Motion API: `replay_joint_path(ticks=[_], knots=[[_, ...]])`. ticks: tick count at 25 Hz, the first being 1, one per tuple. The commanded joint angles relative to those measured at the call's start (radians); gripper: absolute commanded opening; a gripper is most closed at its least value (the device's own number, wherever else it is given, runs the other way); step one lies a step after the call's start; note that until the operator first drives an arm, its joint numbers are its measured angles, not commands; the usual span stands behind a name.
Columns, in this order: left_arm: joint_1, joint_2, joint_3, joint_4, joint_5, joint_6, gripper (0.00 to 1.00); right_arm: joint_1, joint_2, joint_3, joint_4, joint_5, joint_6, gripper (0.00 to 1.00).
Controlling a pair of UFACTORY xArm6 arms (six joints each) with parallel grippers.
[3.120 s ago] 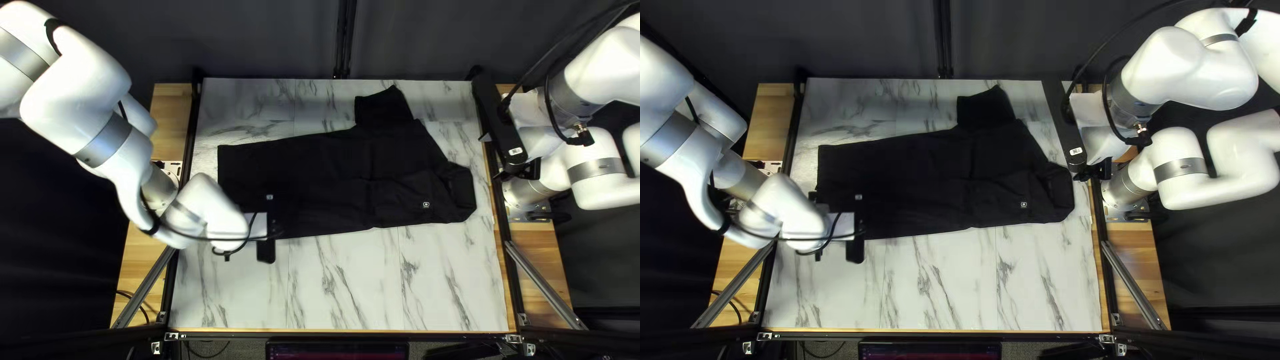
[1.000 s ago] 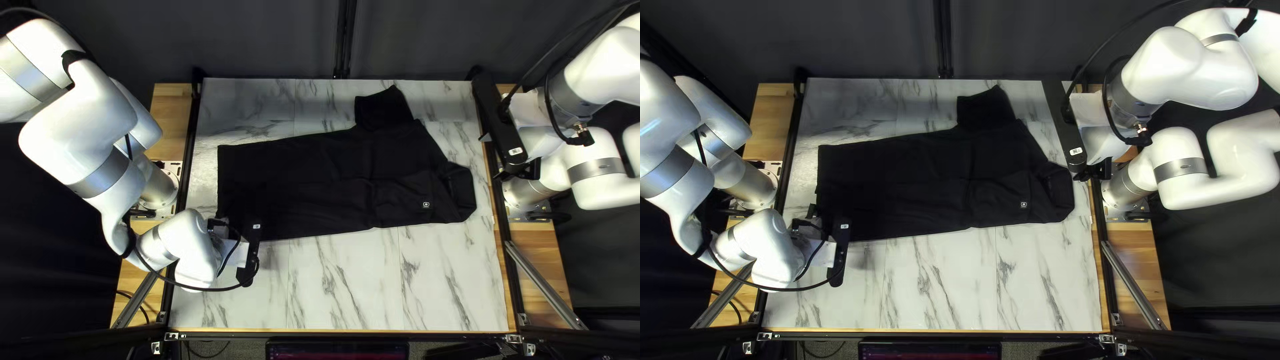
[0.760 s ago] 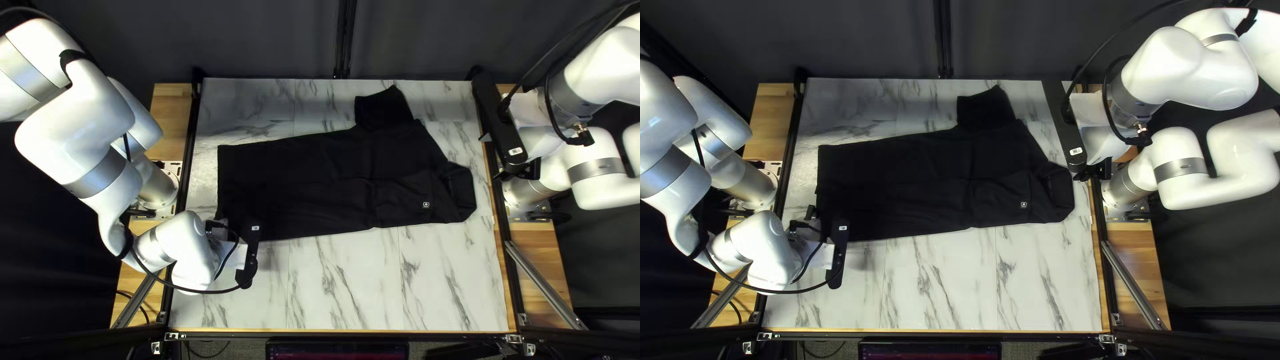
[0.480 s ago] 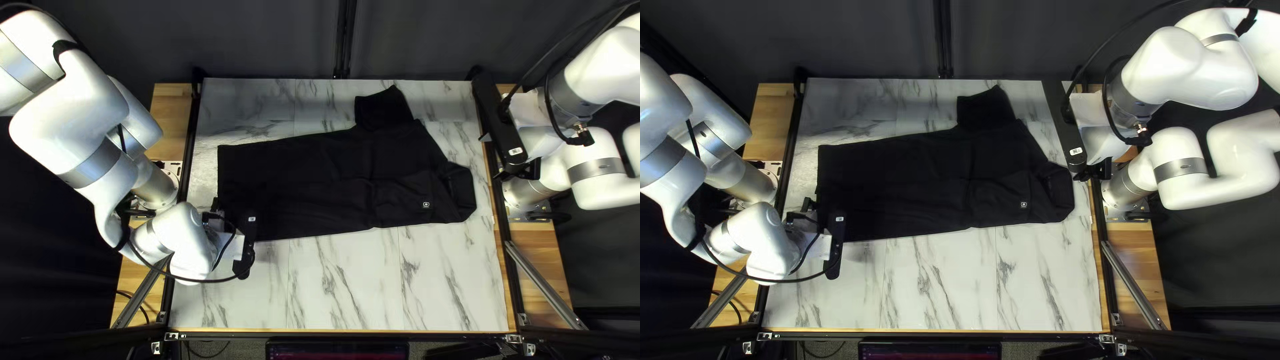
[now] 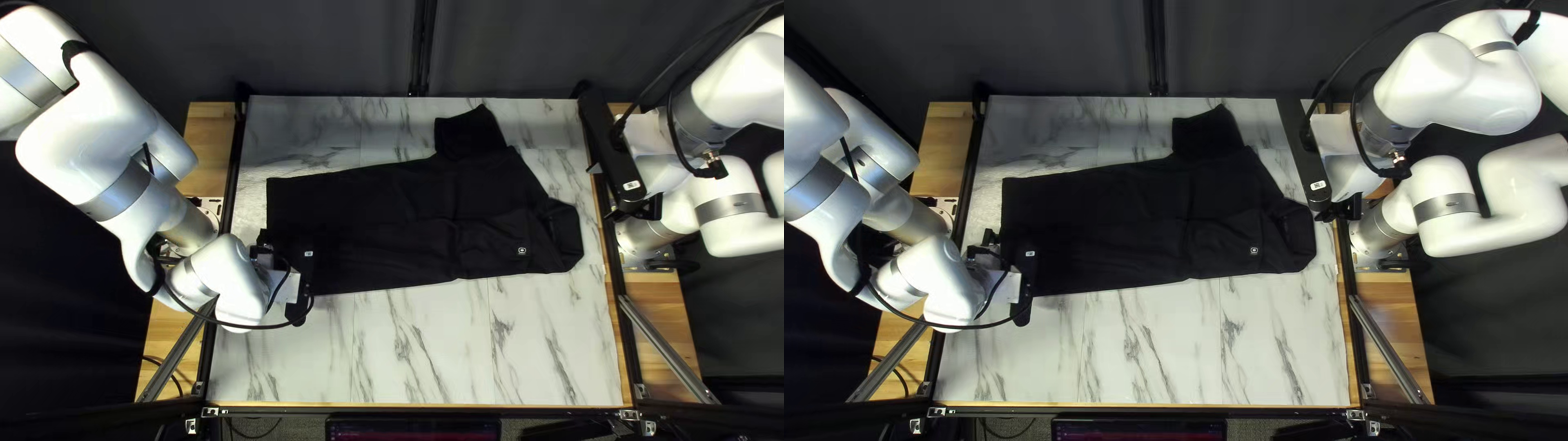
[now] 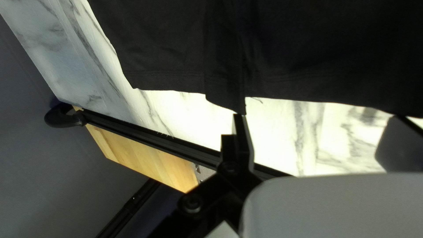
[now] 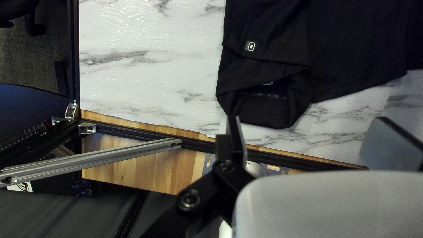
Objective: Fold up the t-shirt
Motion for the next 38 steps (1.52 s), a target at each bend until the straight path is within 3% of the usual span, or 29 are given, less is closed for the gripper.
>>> replay_joint_path(ticks=[1, 16, 25, 30, 38], knots=[[0.007, -0.004, 0.008, 0.001, -0.007, 0.003, 1.00, 0.000, 0.000, 0.000, 0.000, 0.000, 0.000, 1.00], [-0.058, 0.036, -0.072, 0.017, -0.008, -0.021, 1.00, 0.000, 0.000, 0.000, 0.000, 0.000, 0.000, 1.00], [-0.047, -0.027, -0.012, 0.015, 0.017, -0.020, 1.00, 0.000, 0.000, 0.000, 0.000, 0.000, 0.000, 1.00], [-0.017, -0.041, 0.037, 0.025, -0.021, -0.011, 1.00, 0.000, 0.000, 0.000, 0.000, 0.000, 0.000, 1.00], [-0.002, 0.011, 0.013, 0.041, -0.065, -0.006, 1.00, 0.000, 0.000, 0.000, 0.000, 0.000, 0.000, 1.00]])
